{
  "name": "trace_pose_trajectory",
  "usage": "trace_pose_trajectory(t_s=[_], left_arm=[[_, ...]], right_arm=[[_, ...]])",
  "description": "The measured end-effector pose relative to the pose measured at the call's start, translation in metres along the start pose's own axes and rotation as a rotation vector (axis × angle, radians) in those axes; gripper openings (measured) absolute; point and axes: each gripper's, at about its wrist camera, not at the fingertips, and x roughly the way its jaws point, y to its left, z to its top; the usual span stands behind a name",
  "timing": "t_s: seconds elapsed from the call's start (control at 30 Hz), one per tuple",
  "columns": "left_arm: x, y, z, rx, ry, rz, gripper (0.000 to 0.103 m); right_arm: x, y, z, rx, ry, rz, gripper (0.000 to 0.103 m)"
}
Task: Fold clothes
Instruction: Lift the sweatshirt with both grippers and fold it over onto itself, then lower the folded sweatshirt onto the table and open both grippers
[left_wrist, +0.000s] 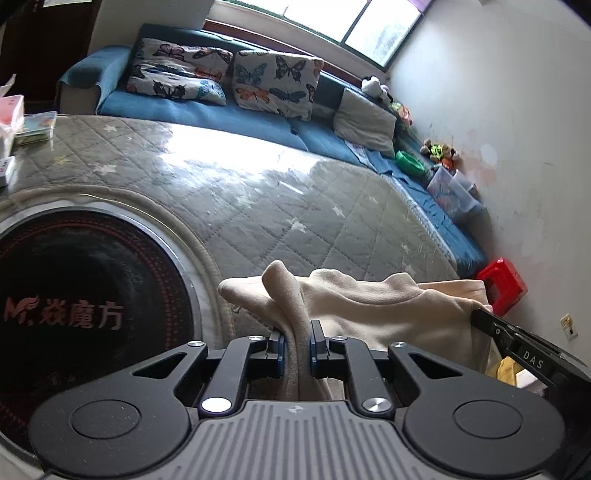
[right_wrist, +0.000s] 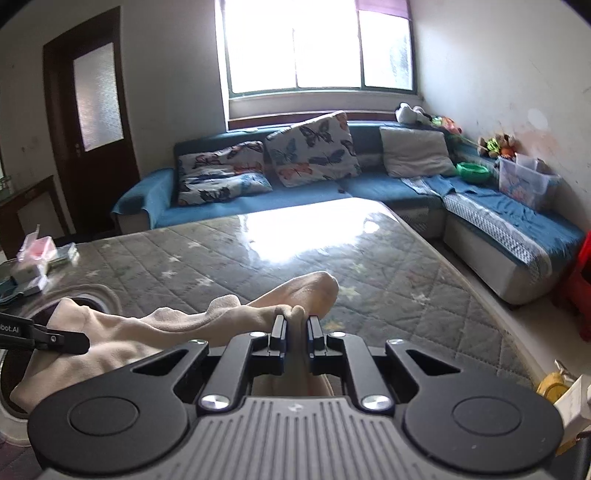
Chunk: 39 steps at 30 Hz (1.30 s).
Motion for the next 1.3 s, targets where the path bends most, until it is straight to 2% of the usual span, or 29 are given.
trace_pose_trajectory(t_s=[0.47, 0.6, 0.73, 0.77, 0.8, 0.9, 1.0, 1.13, 1.3], left_arm=[[0.026, 0.013, -0.014, 0.029, 0.09, 0.02, 0.014], [0.026, 0.01, -0.013, 0.047, 0.094, 0.03, 0.02], [0.026, 0.008, -0.012, 0.08, 0.089, 0.039, 0.022], [0.027, 0.007, -0.012, 0.093, 0.086, 0.042, 0.026], [0.026, 0.006, -0.013, 0.106, 0.083, 0.053, 0.031], [0.027, 0.005, -0.012, 0.12, 0.08, 0.063, 0.034], [0.027, 0.007, -0.011, 0.121, 0.074, 0.078, 0.044], [0.028, 0.009, -0.009, 0.127, 0.073, 0.086, 0.046], [0.03, 0.008, -0.01, 0.154, 0.071, 0.1, 0.05]], right_arm=[[0.032, -0.01, -0.025, 0.013, 0.107, -0.066, 0.01], [0.037, -0.01, -0.027, 0.011, 0.13, -0.083, 0.012], [0.035, -0.007, -0.023, 0.0, 0.114, -0.094, 0.016], [0.034, -0.006, -0.021, -0.001, 0.108, -0.093, 0.016], [0.033, -0.003, -0.019, -0.006, 0.101, -0.087, 0.016], [0.033, 0.006, -0.014, -0.021, 0.089, -0.058, 0.018], [0.04, 0.018, -0.013, -0.034, 0.107, -0.007, 0.021], [0.057, 0.033, -0.017, -0.059, 0.139, 0.033, 0.021], [0.07, 0.04, -0.02, -0.063, 0.148, 0.027, 0.023]])
